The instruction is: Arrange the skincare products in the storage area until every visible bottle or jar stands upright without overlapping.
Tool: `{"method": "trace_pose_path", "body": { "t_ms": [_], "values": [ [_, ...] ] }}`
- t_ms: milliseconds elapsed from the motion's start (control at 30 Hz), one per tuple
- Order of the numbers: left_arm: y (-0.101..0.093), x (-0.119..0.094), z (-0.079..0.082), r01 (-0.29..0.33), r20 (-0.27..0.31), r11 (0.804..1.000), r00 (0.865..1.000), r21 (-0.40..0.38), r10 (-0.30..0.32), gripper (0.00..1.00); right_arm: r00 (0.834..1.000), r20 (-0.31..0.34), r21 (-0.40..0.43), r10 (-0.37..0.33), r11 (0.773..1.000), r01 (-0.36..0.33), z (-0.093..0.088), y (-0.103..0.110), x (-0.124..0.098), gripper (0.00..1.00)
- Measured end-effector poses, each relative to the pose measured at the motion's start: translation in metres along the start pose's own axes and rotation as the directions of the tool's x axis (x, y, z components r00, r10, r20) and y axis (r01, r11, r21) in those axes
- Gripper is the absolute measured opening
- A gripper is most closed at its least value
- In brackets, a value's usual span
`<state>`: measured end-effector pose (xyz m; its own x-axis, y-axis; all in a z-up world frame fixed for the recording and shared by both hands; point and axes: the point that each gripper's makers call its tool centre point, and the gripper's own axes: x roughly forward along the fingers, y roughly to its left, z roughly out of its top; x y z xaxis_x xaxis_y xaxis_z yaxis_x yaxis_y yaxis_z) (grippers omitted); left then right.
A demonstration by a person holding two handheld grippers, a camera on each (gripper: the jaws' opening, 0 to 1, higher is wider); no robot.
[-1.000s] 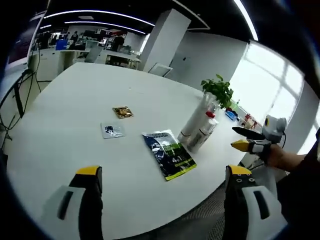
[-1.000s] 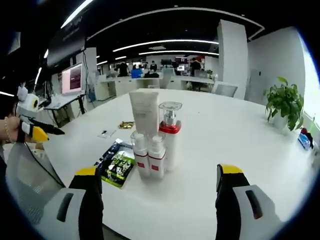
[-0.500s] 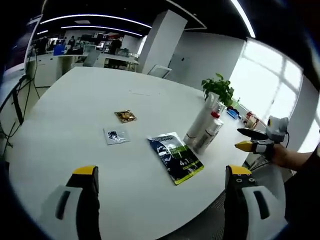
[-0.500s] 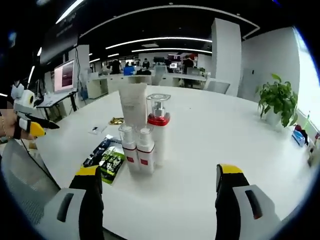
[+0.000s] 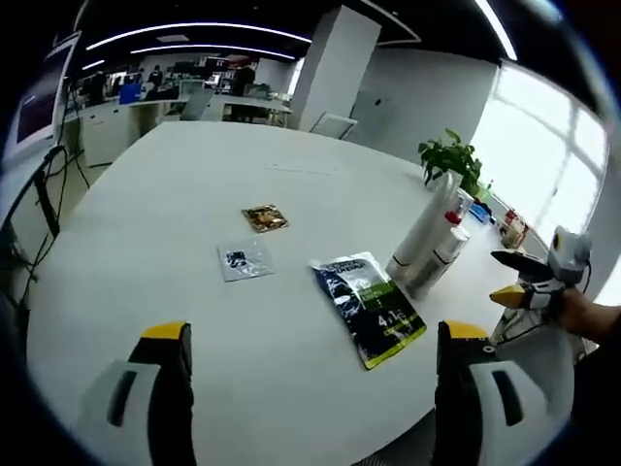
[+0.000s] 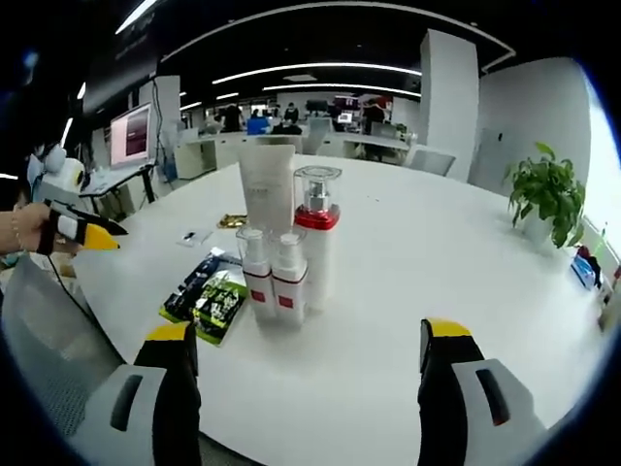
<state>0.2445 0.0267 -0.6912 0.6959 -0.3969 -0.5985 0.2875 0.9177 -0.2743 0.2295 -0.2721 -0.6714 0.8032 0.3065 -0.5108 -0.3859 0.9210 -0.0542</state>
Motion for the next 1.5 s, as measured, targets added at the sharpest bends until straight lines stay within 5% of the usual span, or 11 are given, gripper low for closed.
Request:
{"method": "trace_pose_path", "body": {
  "t_ms": [467,967,1167,1500],
  "values": [
    [0.025,0.035,0.008,-0.134,-0.049,0.991,0.99,-0.003,0.133,0.98,0.999,-0.013,-0.002,0.036,0.999,-0.036,-0.003,0.007,0.002,0.94],
    [0.034,0.066,0.014,-0.188,-0.104,0.982,0.976,0.02,0.189,0.94,0.998,-0.044,-0.018,0.047,0.999,-0.048,-0.008,0.011,0.004,0.94],
    [0.051,0.082,0.017,-0.273,-0.113,0.962,0.955,0.022,0.273,0.93,0.998,-0.05,-0.007,0.04,0.999,-0.04,-0.009,0.009,0.004,0.93],
    [0.061,0.095,0.022,-0.32,-0.136,0.947,0.938,0.014,0.319,0.85,0.997,-0.062,-0.009,0.051,0.999,-0.052,-0.011,0.012,0.005,0.92]
  ]
}}
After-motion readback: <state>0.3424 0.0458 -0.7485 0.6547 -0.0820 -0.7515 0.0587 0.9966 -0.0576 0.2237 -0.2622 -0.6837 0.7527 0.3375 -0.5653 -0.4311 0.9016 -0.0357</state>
